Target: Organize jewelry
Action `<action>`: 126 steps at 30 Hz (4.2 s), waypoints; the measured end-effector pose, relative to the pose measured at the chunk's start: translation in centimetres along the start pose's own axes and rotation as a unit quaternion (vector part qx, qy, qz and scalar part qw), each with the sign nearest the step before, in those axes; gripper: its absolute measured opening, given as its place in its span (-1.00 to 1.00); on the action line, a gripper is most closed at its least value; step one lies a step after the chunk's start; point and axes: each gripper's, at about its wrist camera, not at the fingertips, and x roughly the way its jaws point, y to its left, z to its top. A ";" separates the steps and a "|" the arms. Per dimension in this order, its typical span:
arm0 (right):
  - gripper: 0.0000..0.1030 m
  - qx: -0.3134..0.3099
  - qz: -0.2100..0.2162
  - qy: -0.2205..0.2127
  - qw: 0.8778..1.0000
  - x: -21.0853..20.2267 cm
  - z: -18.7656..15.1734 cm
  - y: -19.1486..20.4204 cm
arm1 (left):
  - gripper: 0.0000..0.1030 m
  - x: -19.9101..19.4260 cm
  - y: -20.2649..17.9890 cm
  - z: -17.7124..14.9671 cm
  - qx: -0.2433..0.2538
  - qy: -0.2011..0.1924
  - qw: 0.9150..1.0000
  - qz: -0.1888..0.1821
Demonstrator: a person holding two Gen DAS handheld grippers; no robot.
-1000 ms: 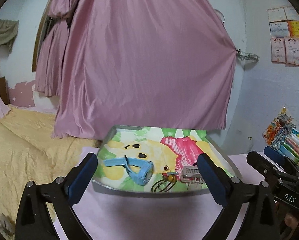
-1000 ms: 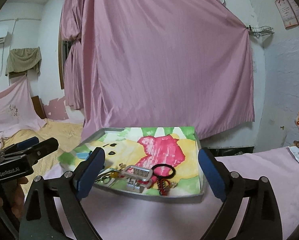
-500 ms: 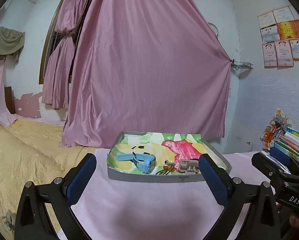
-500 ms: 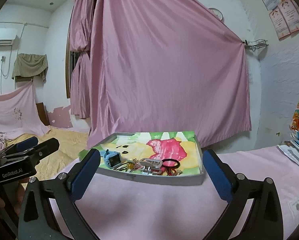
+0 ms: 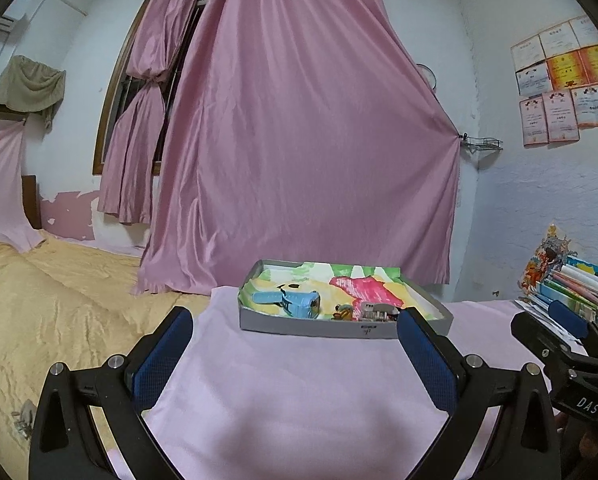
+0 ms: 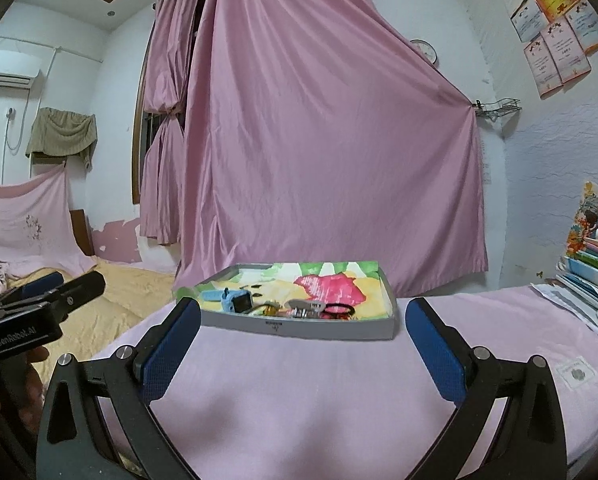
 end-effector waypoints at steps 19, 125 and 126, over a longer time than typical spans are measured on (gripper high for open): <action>0.96 -0.001 -0.021 -0.003 1.000 -3.8 -2.9 -0.5 | 0.99 -2.9 1.0 -5.1 0.002 0.005 1.000 0.012; 0.96 0.010 -0.022 0.021 0.999 -1.6 -4.0 -1.0 | 0.99 -1.2 0.7 -5.7 0.023 0.044 0.998 0.033; 0.96 0.010 -0.022 0.022 0.999 -1.5 -4.1 -0.9 | 0.99 -1.1 0.8 -5.7 0.023 0.045 0.998 0.034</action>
